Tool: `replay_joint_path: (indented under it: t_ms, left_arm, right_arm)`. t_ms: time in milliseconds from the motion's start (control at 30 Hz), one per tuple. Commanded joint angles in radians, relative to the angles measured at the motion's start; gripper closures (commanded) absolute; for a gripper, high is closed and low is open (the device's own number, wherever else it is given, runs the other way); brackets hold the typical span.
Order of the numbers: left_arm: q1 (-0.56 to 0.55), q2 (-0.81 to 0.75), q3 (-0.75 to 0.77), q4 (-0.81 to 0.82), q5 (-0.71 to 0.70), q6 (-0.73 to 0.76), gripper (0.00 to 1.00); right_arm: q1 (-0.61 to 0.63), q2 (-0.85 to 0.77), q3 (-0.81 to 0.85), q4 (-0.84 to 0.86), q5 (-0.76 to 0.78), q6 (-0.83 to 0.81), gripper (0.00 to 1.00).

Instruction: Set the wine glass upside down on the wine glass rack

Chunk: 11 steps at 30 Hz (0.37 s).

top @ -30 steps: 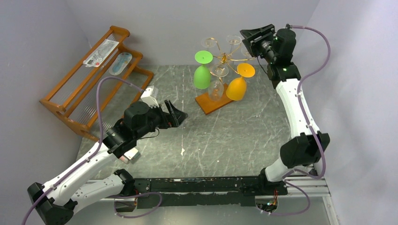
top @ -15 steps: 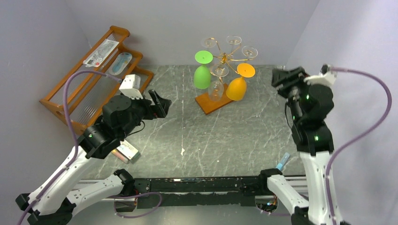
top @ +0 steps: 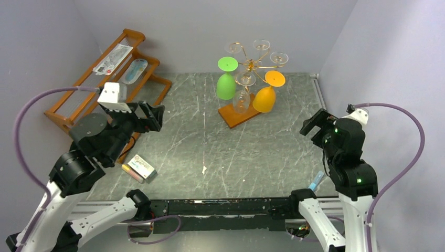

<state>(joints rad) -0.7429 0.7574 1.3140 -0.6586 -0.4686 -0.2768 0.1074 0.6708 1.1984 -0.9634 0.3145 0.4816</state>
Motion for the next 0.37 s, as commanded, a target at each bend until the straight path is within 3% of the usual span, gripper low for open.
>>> replay_joint_path:
  t_ms: [0, 333]
  left_arm:
    - [0.005, -0.02, 0.085, -0.078, -0.029, 0.08, 0.03]
    - [0.005, -0.056, 0.101, -0.097, -0.017, 0.08, 0.03]
  right_arm:
    - [-0.003, -0.051, 0.012, -0.051, 0.016, -0.055, 0.03]
    - [-0.002, -0.053, 0.054, -0.041, 0.068, -0.065, 0.04]
